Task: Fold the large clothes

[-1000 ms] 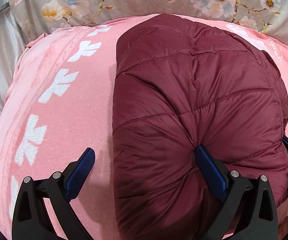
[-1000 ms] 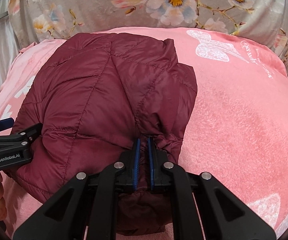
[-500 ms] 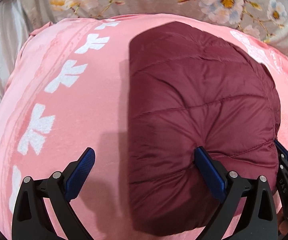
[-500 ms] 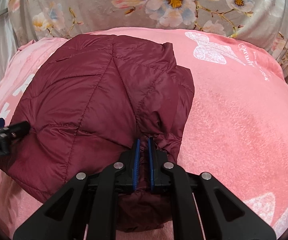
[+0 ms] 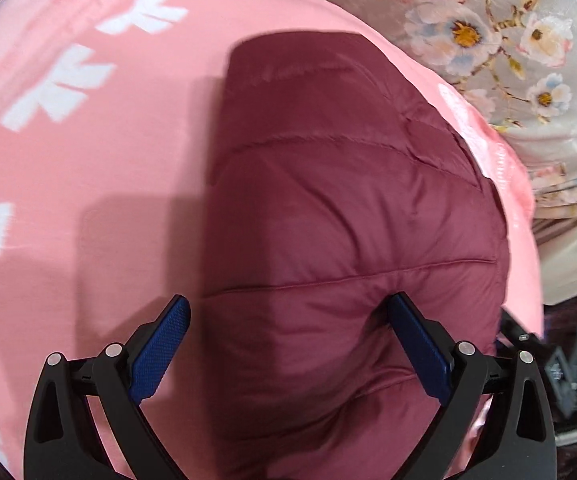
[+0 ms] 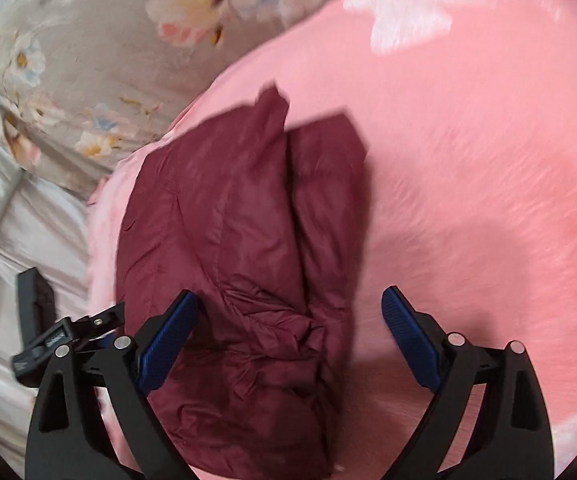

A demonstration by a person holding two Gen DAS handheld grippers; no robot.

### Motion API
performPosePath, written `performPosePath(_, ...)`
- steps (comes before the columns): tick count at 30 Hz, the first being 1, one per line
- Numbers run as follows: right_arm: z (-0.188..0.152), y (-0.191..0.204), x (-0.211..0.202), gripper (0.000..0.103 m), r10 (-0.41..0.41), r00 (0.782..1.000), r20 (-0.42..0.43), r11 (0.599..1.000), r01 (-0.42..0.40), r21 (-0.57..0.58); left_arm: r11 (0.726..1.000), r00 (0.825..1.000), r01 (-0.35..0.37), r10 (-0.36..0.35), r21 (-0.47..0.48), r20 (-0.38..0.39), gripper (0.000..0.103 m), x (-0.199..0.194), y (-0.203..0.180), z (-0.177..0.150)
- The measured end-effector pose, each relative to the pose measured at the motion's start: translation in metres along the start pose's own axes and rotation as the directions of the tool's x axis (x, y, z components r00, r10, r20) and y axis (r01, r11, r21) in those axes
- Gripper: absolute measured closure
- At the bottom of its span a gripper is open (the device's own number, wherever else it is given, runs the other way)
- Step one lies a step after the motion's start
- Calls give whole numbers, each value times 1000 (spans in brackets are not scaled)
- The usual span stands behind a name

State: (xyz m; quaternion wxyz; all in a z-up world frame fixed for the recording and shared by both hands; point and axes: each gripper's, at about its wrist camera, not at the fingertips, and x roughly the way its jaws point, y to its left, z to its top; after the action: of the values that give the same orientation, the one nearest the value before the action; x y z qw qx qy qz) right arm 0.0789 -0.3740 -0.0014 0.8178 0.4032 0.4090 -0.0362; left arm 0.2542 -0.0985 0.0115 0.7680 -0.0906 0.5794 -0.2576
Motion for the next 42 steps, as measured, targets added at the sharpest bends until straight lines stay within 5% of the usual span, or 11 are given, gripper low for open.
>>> performPosePath(3,-4,12,9,12,37,999,-3,999,-37,-34,1000,1000,18,-18,-11,-10,5,8,-4,2)
performPosePath(5,-5,15,18,23,105,994,-27,994,-105,-1,1000,1000,12,-12,9,-9,7,9,-10,3)
performPosePath(7,-4,19,25,33,115,993,-37,993,-115,2,999,1000,-19,18,40,18,22,3,-16,2)
performPosePath(11,-1,46,17,75,60,998,15,995,-59,-75,972,986,-145,126,186,112,47,-16,-37,2)
performPosePath(15,-1,98,9,86,-35,991,128,970,64,-233,946,972,-193,148,262,183,64,-39,-48,3)
performPosePath(22,-10,190,8,88,-41,950,308,879,181,-442,868,872,-387,235,313,429,67,-91,-48,4)
performPosePath(33,-1,273,50,88,101,925,367,808,139,-572,815,727,-536,313,220,612,67,-140,7,38)
performPosePath(42,13,293,86,88,165,912,375,774,116,-622,803,651,-562,280,201,705,67,-143,37,60)
